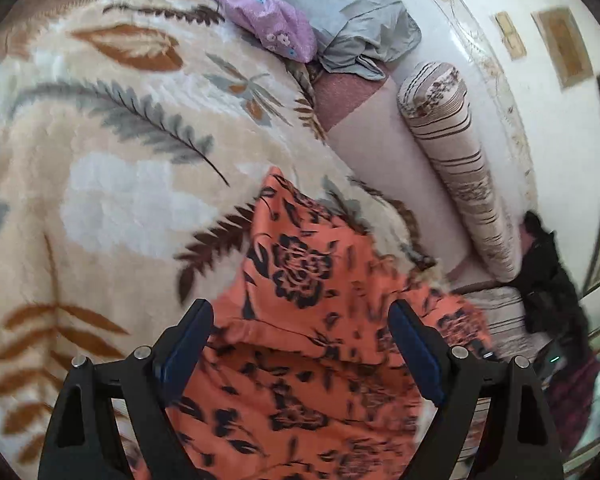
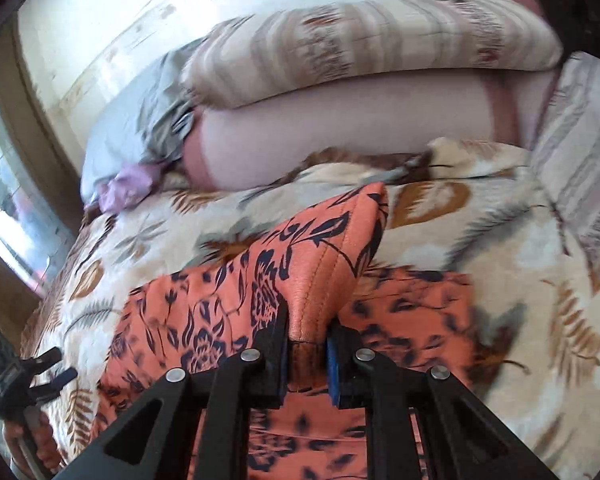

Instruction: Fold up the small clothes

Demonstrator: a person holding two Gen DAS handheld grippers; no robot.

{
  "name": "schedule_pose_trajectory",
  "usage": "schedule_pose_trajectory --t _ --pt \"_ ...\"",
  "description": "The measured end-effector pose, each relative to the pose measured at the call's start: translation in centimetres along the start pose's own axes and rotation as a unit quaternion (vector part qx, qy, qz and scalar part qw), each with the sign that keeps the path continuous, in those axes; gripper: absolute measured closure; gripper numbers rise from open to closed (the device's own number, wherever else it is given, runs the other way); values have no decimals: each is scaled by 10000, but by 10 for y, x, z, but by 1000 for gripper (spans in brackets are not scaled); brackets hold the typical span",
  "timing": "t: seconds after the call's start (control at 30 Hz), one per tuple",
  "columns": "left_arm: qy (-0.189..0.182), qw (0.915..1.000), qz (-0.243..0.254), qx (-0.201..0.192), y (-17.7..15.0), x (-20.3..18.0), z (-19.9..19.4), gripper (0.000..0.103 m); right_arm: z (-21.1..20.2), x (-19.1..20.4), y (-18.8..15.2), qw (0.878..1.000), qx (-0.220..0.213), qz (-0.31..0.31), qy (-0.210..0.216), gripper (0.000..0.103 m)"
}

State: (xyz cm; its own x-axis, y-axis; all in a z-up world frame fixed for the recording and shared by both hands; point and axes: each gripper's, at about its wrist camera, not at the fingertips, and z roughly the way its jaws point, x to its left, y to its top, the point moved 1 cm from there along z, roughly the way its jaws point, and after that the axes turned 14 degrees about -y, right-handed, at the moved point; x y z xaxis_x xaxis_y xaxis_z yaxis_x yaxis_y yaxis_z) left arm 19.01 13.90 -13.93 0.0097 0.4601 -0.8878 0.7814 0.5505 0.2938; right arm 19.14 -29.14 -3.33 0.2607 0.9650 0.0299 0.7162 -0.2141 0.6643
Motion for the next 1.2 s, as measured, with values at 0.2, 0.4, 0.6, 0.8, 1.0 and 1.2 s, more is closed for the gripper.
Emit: schedule_pose_trajectory --t 0.2,0.4,0.6,0.8,1.0,1.2 --pt "-19 9971 -737 169 -19 10 48 14 62 -42 -37 9957 878 289 -61 88" --pt "892 9960 -45 -78 18 -1 61 14 59 -60 -51 9945 944 436 138 88" --pt "1616 9836 623 511 70 21 115 20 74 -62 -64 9914 1156 507 345 84" --pt "1765 9604 1766 1235 78 2 133 94 109 -75 -76 9760 1653 1076 928 83" --pt "1326 9171 3558 1214 55 -62 129 91 51 -64 -45 9977 499 440 103 88" --pt "2462 9128 3011 1244 61 4 146 23 84 -88 -96 9919 1145 514 -195 84"
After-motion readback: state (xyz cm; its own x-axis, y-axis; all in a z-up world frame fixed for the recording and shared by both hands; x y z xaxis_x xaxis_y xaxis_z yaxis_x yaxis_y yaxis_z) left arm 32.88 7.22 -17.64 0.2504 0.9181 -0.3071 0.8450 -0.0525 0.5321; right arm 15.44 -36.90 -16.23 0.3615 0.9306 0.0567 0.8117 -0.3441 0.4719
